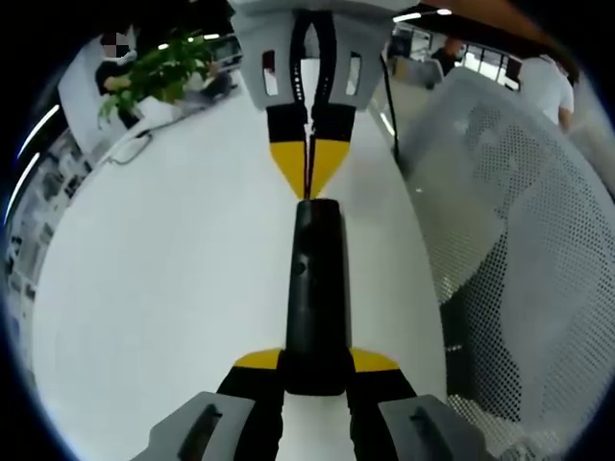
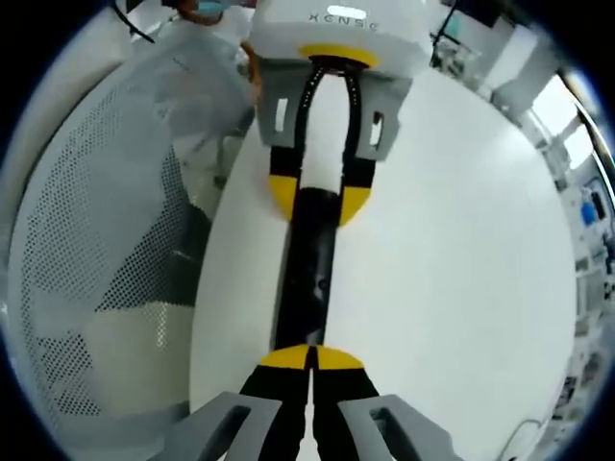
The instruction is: Press the specified remote control buttons in sequence, fully releasing each button before pressing the next.
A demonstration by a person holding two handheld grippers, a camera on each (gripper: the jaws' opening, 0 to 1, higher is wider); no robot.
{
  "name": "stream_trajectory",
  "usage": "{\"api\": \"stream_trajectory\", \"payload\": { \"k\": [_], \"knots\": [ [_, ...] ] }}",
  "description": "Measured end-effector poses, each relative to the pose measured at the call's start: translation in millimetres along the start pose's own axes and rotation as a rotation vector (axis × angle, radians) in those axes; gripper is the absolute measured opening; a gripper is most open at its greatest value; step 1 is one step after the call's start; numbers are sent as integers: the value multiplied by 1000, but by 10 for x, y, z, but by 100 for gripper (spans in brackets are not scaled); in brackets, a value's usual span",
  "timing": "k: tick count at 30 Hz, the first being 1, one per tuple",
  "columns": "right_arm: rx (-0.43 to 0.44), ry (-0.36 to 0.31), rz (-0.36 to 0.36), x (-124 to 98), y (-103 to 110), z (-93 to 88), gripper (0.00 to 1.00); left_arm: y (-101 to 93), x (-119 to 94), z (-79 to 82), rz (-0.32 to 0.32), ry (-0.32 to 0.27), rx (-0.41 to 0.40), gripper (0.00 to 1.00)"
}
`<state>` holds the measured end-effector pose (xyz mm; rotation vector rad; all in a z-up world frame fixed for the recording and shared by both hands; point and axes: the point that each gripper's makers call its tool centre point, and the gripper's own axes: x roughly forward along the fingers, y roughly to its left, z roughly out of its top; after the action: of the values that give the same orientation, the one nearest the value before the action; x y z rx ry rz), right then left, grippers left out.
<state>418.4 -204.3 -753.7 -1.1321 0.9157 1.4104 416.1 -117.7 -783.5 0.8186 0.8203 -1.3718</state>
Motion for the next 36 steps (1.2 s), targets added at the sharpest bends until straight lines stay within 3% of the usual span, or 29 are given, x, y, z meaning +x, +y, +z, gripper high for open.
{"api": "stream_trajectory", "payload": {
  "k": [36],
  "knots": [
    [-17, 50, 54, 196, 63, -42, 0, 13, -6, -1, 0, -7, -4, 23]
  ]
}}
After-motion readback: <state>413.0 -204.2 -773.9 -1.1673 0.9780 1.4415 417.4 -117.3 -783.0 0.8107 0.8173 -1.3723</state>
